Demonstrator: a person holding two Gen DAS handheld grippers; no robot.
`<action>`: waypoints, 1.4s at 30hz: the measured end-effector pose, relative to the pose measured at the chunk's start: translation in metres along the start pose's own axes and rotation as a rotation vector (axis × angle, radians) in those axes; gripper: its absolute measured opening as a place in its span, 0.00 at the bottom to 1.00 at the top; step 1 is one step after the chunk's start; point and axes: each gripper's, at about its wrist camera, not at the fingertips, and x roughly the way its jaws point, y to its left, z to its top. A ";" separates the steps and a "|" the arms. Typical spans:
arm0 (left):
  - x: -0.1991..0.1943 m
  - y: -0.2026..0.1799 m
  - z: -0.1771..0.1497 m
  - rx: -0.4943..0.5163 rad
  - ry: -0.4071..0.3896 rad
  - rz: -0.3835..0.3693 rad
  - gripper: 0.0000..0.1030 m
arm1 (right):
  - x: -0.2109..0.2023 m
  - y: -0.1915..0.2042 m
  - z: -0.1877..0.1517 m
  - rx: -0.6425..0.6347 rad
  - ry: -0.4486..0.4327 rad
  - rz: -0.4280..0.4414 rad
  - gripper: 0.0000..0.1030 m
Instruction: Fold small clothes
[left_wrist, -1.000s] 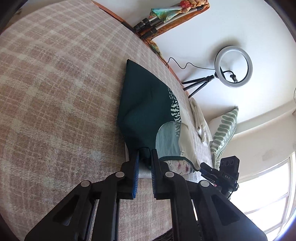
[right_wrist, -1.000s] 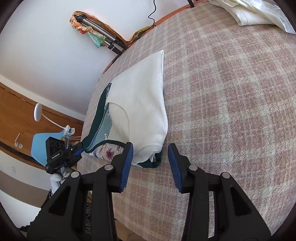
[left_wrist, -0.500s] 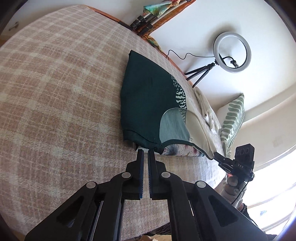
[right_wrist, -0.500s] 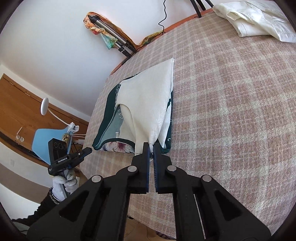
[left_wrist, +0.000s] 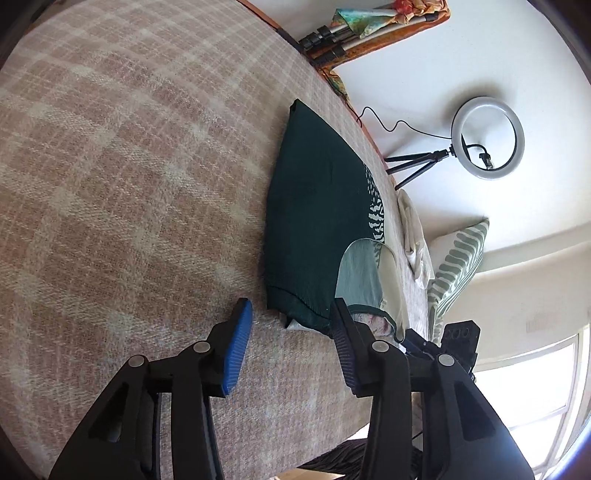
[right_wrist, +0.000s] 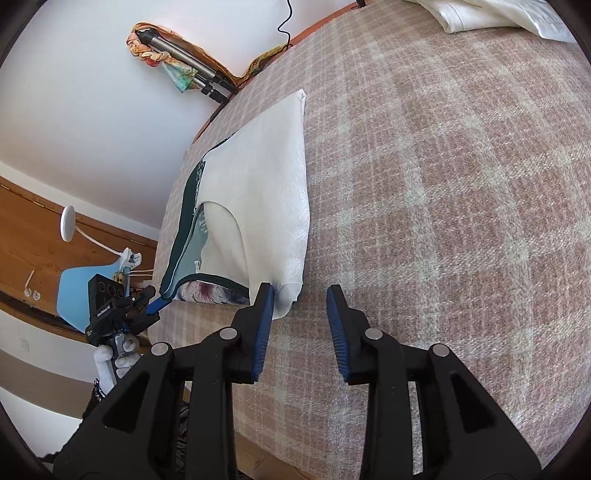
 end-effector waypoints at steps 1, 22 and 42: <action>0.002 0.000 0.002 -0.008 -0.007 -0.008 0.39 | 0.002 0.000 0.000 -0.002 0.002 0.001 0.31; -0.009 -0.018 -0.012 0.151 0.014 0.055 0.19 | -0.005 0.025 -0.005 -0.142 0.047 -0.094 0.07; 0.010 -0.012 -0.008 -0.066 -0.004 -0.070 0.58 | 0.020 0.007 0.082 -0.013 -0.065 0.027 0.62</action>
